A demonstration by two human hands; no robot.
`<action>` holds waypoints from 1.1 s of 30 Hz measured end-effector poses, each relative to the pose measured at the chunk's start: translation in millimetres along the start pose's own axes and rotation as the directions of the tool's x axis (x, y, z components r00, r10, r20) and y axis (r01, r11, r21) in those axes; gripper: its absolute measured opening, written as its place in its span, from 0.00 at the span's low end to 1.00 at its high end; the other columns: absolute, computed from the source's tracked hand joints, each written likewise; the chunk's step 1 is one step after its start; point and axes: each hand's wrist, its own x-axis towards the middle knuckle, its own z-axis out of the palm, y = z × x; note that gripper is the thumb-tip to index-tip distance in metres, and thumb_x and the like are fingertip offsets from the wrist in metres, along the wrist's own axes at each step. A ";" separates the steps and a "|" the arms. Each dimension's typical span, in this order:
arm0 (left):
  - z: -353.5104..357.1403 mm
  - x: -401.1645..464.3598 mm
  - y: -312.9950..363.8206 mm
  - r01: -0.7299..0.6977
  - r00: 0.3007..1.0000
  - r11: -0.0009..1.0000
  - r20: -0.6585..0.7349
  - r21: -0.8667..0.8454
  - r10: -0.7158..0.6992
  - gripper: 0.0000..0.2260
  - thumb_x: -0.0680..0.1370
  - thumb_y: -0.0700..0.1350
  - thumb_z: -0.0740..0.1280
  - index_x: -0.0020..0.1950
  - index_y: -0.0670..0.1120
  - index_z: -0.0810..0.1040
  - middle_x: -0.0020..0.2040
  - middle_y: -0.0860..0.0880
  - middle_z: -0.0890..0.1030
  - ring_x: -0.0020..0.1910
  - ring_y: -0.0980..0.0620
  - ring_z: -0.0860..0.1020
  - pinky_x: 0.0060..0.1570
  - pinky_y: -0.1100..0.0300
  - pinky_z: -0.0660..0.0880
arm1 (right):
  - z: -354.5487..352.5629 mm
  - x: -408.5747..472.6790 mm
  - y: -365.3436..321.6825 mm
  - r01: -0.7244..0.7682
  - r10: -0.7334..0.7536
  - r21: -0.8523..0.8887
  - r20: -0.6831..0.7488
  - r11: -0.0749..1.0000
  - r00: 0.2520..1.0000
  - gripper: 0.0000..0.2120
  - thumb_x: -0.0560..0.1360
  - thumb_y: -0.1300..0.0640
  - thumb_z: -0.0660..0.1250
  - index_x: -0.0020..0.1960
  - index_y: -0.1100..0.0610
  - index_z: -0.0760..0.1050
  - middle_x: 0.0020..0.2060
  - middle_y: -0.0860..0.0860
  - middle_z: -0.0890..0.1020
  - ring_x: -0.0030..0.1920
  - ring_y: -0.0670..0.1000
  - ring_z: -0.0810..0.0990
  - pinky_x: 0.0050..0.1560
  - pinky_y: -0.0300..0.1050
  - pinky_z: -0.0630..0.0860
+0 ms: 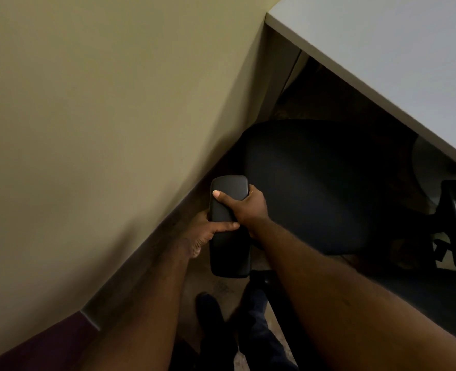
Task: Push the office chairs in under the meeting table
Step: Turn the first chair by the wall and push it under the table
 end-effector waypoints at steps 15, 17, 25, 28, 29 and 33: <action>-0.1 -15.3 0.1 -0.037 0.994 0.994 -0.095 0.098 0.046 0.39 0.58 0.57 0.82 0.66 0.49 0.73 0.58 0.50 0.82 0.57 0.53 0.80 0.55 0.56 0.78 | -6.4 -1.8 -12.5 -0.036 0.038 -0.046 0.052 0.998 0.998 0.46 0.59 0.38 0.79 0.68 0.55 0.63 0.60 0.51 0.76 0.60 0.53 0.76 0.57 0.48 0.77; -1.0 -26.2 2.4 -0.053 0.993 0.991 -0.100 0.123 0.066 0.42 0.58 0.59 0.82 0.68 0.52 0.72 0.62 0.52 0.80 0.60 0.54 0.78 0.59 0.53 0.77 | -9.3 -7.8 -26.0 -0.038 0.039 -0.020 0.029 0.999 0.999 0.59 0.56 0.32 0.77 0.75 0.55 0.53 0.71 0.56 0.67 0.69 0.56 0.69 0.67 0.53 0.71; 14.5 -86.3 62.2 -0.196 0.946 0.947 -0.204 0.253 0.251 0.43 0.67 0.55 0.76 0.77 0.51 0.60 0.76 0.49 0.64 0.73 0.50 0.64 0.63 0.57 0.66 | -53.8 -43.7 -115.0 0.140 -0.141 -0.030 -0.032 0.990 0.989 0.51 0.66 0.34 0.72 0.77 0.58 0.53 0.75 0.57 0.60 0.73 0.58 0.62 0.70 0.54 0.66; 25.0 -110.0 91.0 -0.275 0.917 0.901 -0.190 0.336 0.351 0.38 0.71 0.54 0.74 0.76 0.52 0.61 0.77 0.48 0.63 0.74 0.51 0.62 0.63 0.57 0.65 | -80.3 -66.5 -147.3 0.211 -0.213 -0.060 -0.029 0.976 0.977 0.50 0.67 0.34 0.71 0.76 0.59 0.55 0.75 0.57 0.62 0.72 0.56 0.65 0.67 0.49 0.67; 29.4 -118.5 101.0 -0.299 0.907 0.881 -0.177 0.366 0.381 0.37 0.71 0.55 0.74 0.76 0.52 0.61 0.77 0.49 0.63 0.74 0.51 0.62 0.63 0.57 0.65 | -89.2 -75.8 -158.0 0.236 -0.238 -0.059 -0.036 0.970 0.971 0.50 0.67 0.34 0.71 0.76 0.59 0.55 0.75 0.57 0.62 0.72 0.56 0.65 0.67 0.49 0.68; 50.3 -150.9 137.5 -0.387 0.867 0.819 -0.134 0.424 0.479 0.36 0.70 0.55 0.75 0.74 0.53 0.65 0.75 0.47 0.66 0.74 0.52 0.63 0.62 0.57 0.66 | -126.2 -119.6 -194.3 0.345 -0.349 -0.055 -0.105 0.937 0.931 0.49 0.66 0.33 0.71 0.75 0.59 0.58 0.74 0.57 0.64 0.71 0.56 0.66 0.69 0.52 0.68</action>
